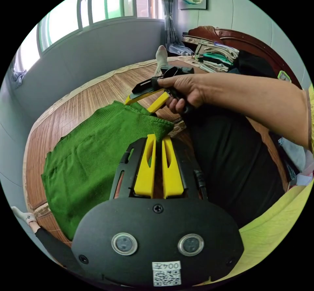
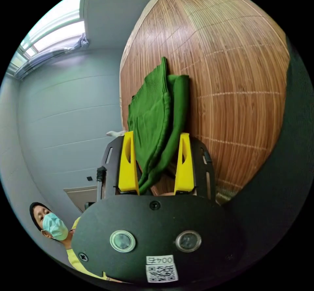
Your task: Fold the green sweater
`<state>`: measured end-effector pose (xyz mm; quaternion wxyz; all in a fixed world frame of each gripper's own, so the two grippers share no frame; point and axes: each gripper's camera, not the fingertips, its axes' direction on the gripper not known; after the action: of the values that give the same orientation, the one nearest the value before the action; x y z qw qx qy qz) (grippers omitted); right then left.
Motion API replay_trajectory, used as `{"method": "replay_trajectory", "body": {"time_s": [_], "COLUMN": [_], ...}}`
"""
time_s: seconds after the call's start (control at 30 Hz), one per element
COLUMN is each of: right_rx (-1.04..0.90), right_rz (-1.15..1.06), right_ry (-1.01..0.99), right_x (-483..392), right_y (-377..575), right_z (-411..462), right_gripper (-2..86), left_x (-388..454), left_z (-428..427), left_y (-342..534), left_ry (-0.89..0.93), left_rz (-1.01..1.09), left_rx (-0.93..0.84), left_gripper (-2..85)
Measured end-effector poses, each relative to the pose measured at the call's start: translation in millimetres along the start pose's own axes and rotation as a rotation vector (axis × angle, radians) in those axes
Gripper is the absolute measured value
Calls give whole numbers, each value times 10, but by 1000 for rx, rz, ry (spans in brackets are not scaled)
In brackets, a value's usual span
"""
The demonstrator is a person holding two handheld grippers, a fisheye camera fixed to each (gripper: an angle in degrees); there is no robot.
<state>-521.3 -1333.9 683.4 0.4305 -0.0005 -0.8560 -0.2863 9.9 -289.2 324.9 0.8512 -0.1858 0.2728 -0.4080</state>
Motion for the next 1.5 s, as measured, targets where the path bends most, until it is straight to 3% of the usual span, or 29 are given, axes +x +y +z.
{"method": "replay_trajectory", "body": {"time_s": [0.23,0.63,1.07,1.5], "right_rx": [73,237,148,152], "right_rz": [-55,-225,-373,-428], "right_ry": [-27,64,212,430], "right_x": [238,-409,-1347,-1326], "right_y": [64,1098,940,863], "right_z": [51,-399,1470,2787], "right_gripper": [58,50,50,50], "left_x": [-312,-1254,-3208,-3939], "left_z": [-220,-951,-1363,-1052], "left_y": [164,779,2727,3748], "left_ry": [66,342,421,466], "left_rz": [-55,-278,-886,-1171], "left_rx": [4,201,397,457], "left_gripper": [22,23,21,23]}}
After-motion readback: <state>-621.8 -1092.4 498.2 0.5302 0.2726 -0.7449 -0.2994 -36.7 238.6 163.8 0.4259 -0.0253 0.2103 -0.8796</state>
